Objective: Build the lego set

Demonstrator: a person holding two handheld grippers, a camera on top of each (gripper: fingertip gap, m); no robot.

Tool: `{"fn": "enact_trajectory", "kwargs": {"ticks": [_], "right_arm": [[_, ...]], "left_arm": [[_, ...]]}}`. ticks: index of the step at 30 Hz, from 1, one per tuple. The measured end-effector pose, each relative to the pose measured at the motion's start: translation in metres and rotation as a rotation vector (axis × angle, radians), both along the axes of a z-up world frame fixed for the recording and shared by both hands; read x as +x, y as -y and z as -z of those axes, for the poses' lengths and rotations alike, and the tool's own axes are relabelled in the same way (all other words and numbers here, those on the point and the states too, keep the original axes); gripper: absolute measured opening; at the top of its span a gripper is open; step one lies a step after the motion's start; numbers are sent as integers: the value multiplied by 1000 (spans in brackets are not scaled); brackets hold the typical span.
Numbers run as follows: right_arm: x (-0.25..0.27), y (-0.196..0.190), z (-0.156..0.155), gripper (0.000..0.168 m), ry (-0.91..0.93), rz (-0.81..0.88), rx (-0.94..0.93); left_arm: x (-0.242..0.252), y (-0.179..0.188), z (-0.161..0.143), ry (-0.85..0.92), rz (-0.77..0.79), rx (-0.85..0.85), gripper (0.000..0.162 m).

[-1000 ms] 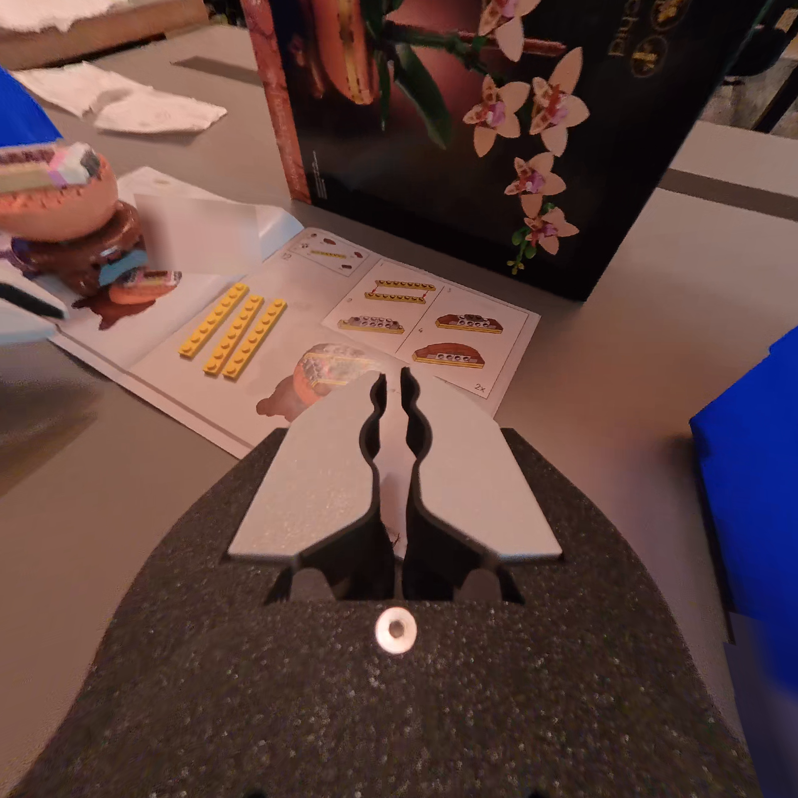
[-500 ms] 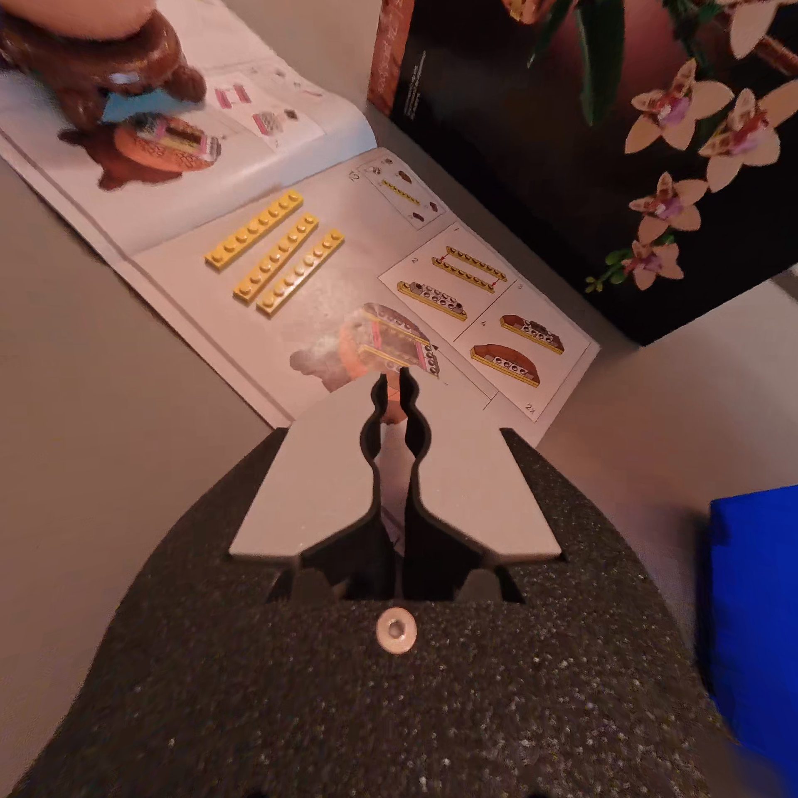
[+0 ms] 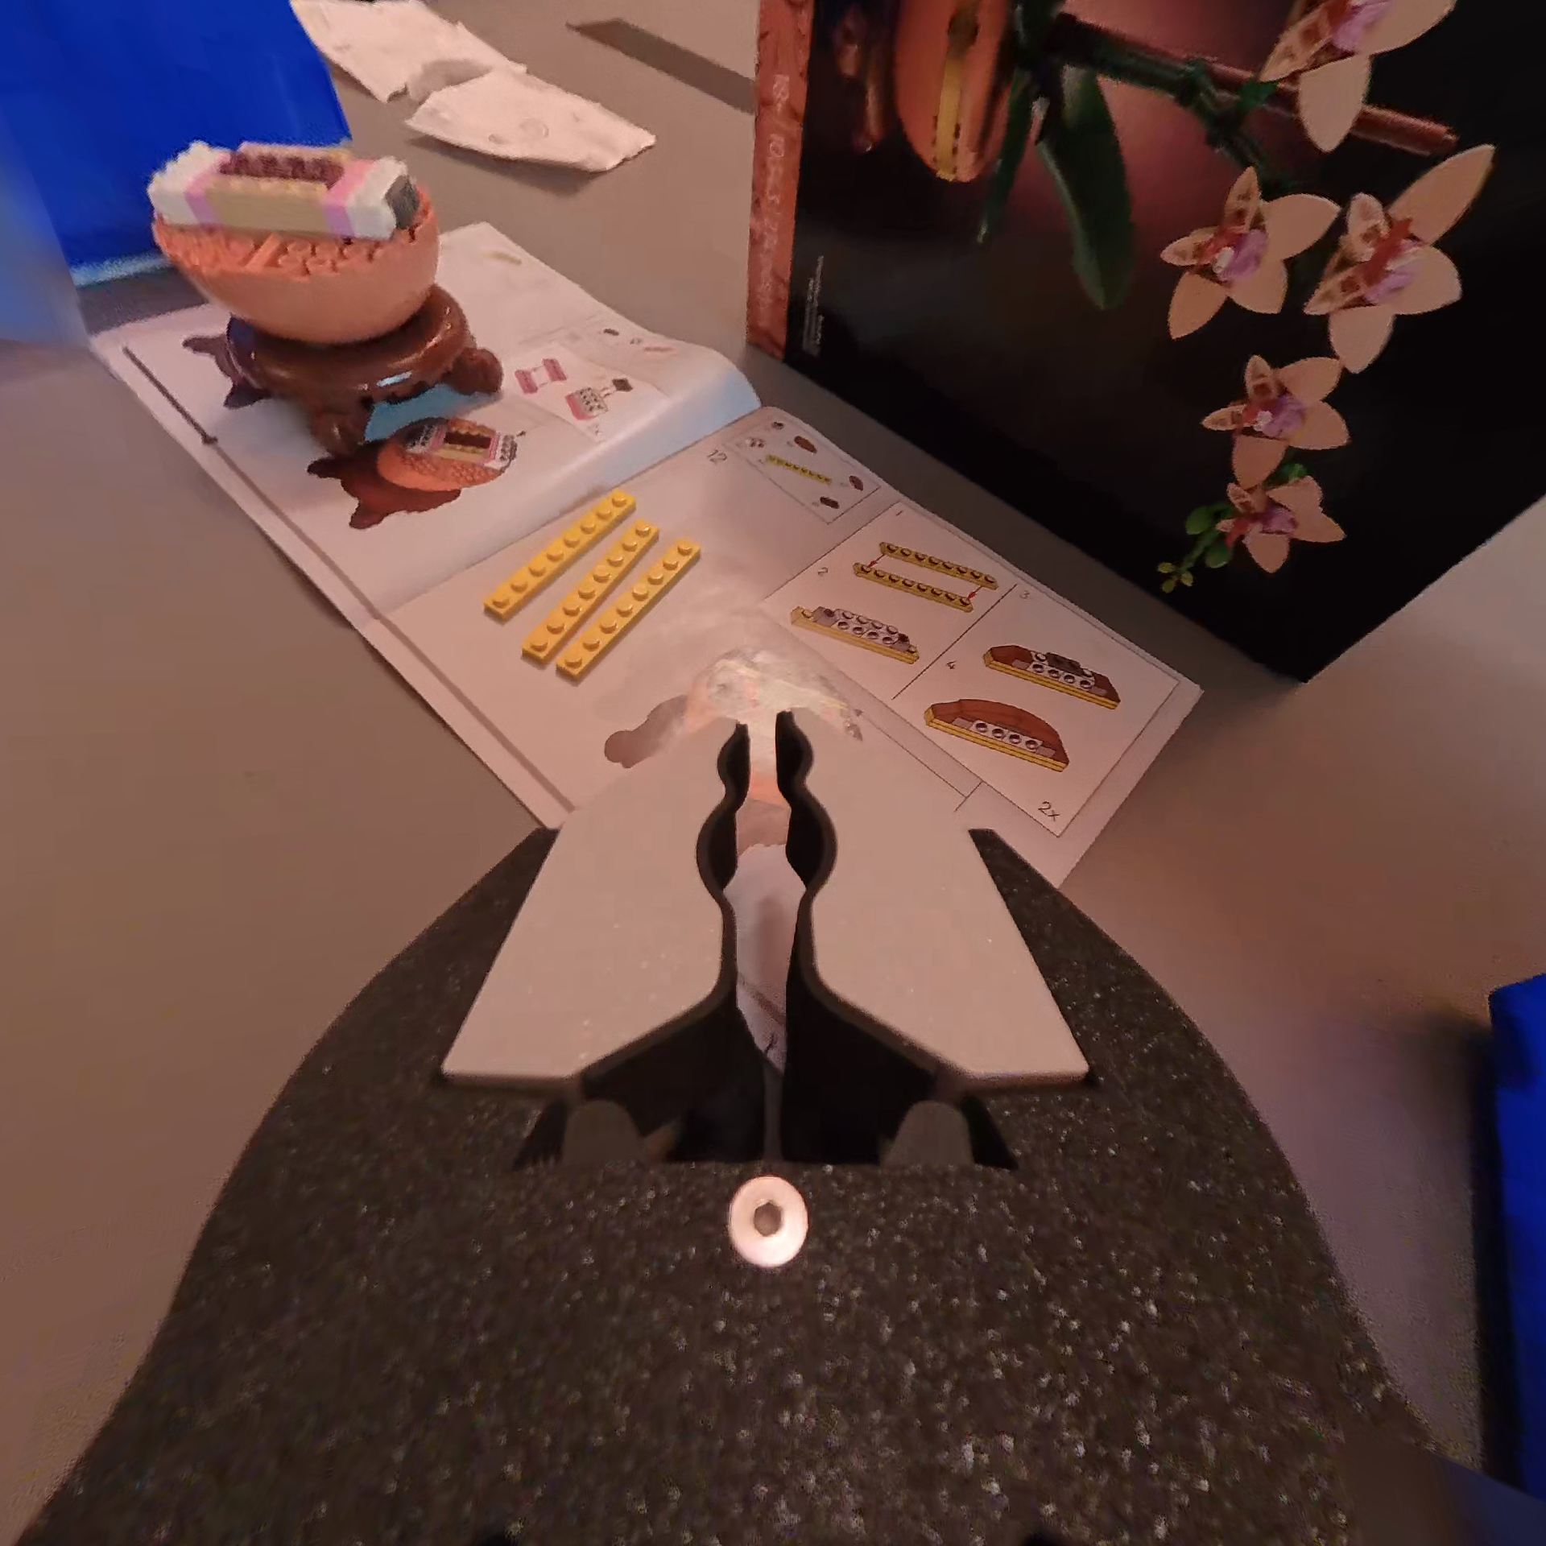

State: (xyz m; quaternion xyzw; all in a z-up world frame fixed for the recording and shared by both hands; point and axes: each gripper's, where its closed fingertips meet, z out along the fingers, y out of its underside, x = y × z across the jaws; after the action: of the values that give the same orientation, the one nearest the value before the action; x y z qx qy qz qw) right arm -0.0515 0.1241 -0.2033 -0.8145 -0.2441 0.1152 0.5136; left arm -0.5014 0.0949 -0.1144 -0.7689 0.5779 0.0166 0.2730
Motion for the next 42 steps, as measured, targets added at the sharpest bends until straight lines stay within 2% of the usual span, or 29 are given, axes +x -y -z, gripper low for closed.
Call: {"fn": "enact_trajectory", "kwargs": {"ticks": [3,8,18,20,25,31,39,42], "right_arm": [[4,-2,-3,6,-41,23,2],[4,-1,-3,6,-34,19,1],[1,-2,5,6,3,15,-45],[1,-3,7,6,13,14,-52],[-2,-2,12,6,39,-2,-78],[-3,-2,14,5,50,-7,-88],[-7,0,20,5,125,-33,-94],[-8,0,22,5,151,-33,-96]], "left_arm": [[-3,-10,36,-148,138,-7,0],[6,-17,60,-164,275,-28,0],[0,-16,102,-405,376,-56,1],[2,-15,106,-394,371,-54,0],[-3,-4,111,-410,373,-180,0],[10,-19,108,-388,450,-1,1],[8,-15,116,-327,393,-87,6],[2,-5,117,-344,386,-203,2]]}}
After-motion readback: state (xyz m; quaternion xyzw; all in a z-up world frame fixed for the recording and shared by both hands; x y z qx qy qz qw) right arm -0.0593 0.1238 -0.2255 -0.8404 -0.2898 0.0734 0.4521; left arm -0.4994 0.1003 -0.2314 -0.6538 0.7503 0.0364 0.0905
